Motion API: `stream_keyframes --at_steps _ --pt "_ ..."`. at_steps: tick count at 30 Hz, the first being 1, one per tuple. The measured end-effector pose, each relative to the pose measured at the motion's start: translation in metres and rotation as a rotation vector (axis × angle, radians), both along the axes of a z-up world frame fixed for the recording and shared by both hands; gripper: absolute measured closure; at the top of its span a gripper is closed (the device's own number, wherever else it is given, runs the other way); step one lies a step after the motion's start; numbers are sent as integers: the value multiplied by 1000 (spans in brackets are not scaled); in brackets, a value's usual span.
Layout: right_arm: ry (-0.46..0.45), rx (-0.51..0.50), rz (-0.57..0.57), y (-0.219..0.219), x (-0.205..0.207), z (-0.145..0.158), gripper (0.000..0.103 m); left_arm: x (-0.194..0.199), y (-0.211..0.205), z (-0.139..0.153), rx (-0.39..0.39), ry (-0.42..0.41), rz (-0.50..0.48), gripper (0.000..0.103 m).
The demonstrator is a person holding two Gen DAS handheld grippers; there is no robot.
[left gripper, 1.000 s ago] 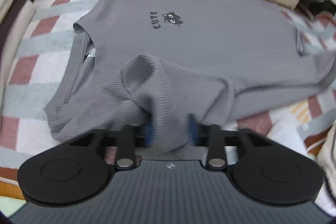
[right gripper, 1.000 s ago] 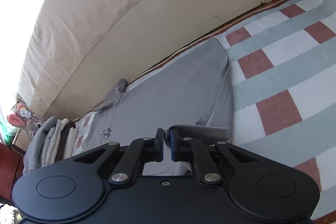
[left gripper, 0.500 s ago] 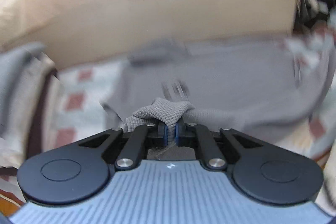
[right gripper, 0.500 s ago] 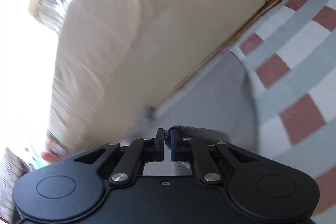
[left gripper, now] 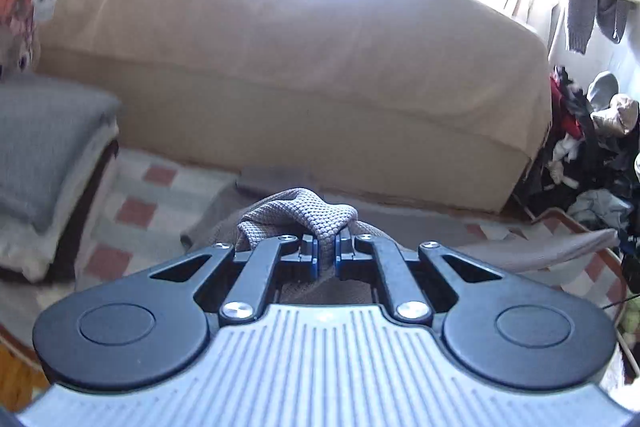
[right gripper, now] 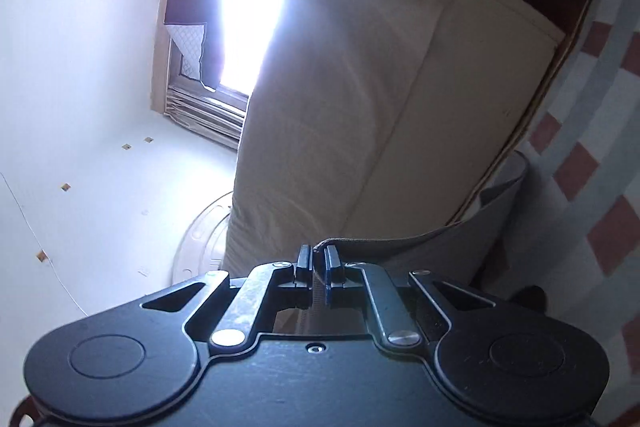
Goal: Fold clothes
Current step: 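Carry the hem with both grippers toward the collar, folding the shirt in half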
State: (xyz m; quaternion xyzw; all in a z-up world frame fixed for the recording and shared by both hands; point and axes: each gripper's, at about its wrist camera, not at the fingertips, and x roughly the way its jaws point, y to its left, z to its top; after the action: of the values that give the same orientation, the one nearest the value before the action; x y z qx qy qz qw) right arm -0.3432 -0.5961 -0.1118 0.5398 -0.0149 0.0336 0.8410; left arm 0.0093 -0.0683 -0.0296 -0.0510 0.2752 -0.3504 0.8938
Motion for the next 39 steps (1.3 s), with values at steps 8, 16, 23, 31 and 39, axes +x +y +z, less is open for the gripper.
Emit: stream_keyframes --at_steps 8,16,23,31,39 --pt "37 167 -23 7 -20 -61 94 3 5 -43 47 119 38 97" --pt "-200 203 111 11 -21 -19 94 -23 10 17 13 -5 75 97" --pt "-197 97 124 30 -74 22 95 -69 12 44 -25 -94 49 97" --pt "-4 188 59 24 -85 -27 95 -47 14 24 -32 4 108 97" --pt "73 102 105 7 -23 -2 95 1 -2 15 34 -29 154 97"
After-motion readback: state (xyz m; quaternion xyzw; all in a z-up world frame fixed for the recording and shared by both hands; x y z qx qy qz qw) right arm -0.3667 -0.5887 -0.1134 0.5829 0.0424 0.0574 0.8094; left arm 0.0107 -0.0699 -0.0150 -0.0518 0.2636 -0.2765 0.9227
